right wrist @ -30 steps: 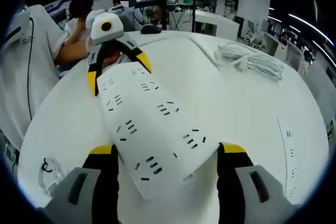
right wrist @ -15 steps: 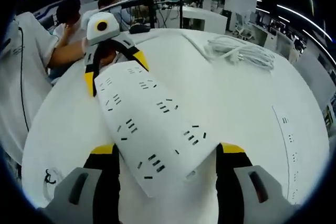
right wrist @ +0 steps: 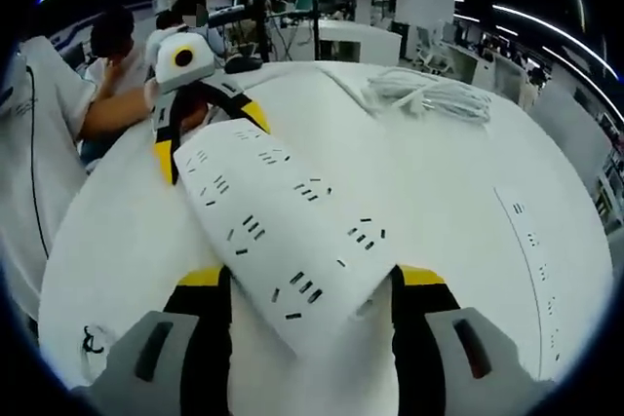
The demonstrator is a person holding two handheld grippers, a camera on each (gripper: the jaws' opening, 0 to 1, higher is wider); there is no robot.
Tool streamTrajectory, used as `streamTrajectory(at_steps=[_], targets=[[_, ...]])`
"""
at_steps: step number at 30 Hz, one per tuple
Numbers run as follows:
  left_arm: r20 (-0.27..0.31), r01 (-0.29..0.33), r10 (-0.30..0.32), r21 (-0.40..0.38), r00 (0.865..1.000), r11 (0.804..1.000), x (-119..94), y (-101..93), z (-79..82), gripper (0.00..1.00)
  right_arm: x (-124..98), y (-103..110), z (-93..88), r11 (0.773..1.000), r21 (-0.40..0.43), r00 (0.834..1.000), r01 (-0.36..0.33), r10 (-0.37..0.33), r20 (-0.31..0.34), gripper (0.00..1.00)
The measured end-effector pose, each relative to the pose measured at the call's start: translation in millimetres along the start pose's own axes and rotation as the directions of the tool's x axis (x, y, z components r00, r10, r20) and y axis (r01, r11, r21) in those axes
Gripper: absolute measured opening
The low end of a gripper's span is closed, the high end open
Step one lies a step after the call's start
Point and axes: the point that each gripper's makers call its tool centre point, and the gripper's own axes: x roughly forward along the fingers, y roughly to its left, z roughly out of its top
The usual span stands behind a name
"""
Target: Straighten the power strip on the desk, plug the charger into it
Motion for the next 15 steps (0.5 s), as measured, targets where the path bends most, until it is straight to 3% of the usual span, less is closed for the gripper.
streamTrajectory(at_steps=[9, 15], targets=[[0.009, 0.005, -0.005, -0.002, 1.0, 1.0, -1, -0.3, -0.2, 0.7, 4, -9, 0.7, 0.994, -0.08, 0.998, -0.069, 0.068, -0.016, 0.82], [0.012, 0.004, -0.004, -0.003, 1.0, 1.0, -1, -0.9, 0.1, 0.7, 14, 3, 10.4, 0.983, -0.098, 0.986, -0.157, 0.16, 0.033, 0.79]])
